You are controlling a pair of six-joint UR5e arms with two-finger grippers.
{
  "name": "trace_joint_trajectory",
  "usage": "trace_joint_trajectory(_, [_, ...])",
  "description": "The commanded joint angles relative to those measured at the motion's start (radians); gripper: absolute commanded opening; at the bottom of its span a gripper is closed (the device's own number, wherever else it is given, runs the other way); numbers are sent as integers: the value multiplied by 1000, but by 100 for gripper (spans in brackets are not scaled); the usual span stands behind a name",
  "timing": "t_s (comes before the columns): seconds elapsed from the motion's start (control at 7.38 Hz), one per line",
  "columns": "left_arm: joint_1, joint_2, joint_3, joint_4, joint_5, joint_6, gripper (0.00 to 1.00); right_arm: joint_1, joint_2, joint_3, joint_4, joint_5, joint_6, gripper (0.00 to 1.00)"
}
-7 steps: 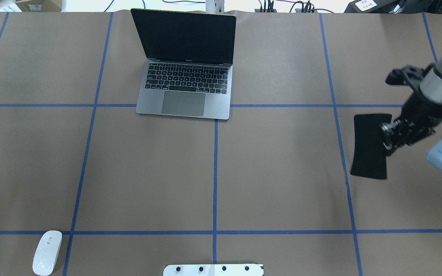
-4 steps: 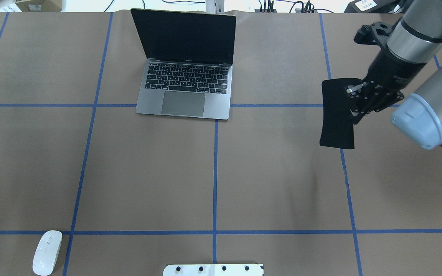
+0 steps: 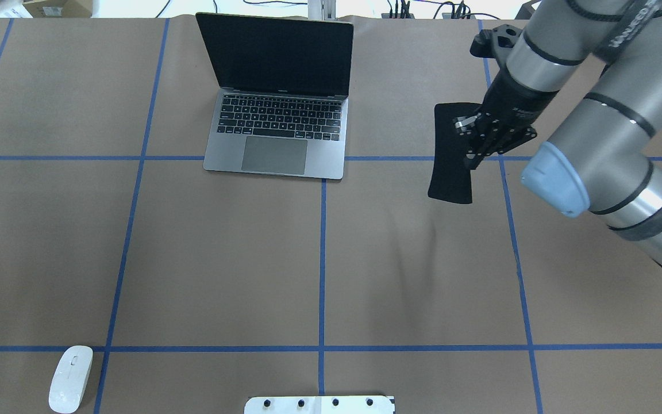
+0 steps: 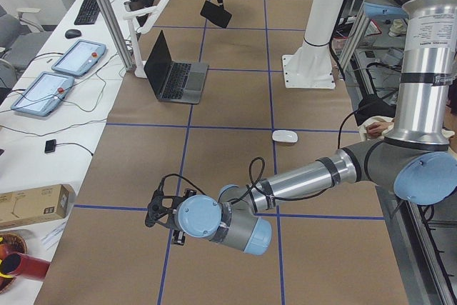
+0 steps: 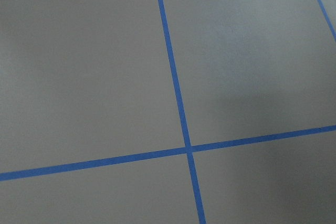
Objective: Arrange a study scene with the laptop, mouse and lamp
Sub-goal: 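Carry the mouse pad with the right gripper beside the laptop and lower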
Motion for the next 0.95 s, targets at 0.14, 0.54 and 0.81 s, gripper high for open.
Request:
trace_joint_trajectory(0.14, [-5, 1, -1, -1, 0, 0, 100, -34, 101, -138, 131, -74, 93, 0])
trace_joint_trajectory(0.54, [-5, 0, -1, 12, -6, -2, 100, -35, 98, -243, 321, -126, 104, 96])
trace_joint_trajectory(0.81, [-3, 0, -4, 26, -6, -3, 100, -40, 92, -237, 325, -168, 116, 100])
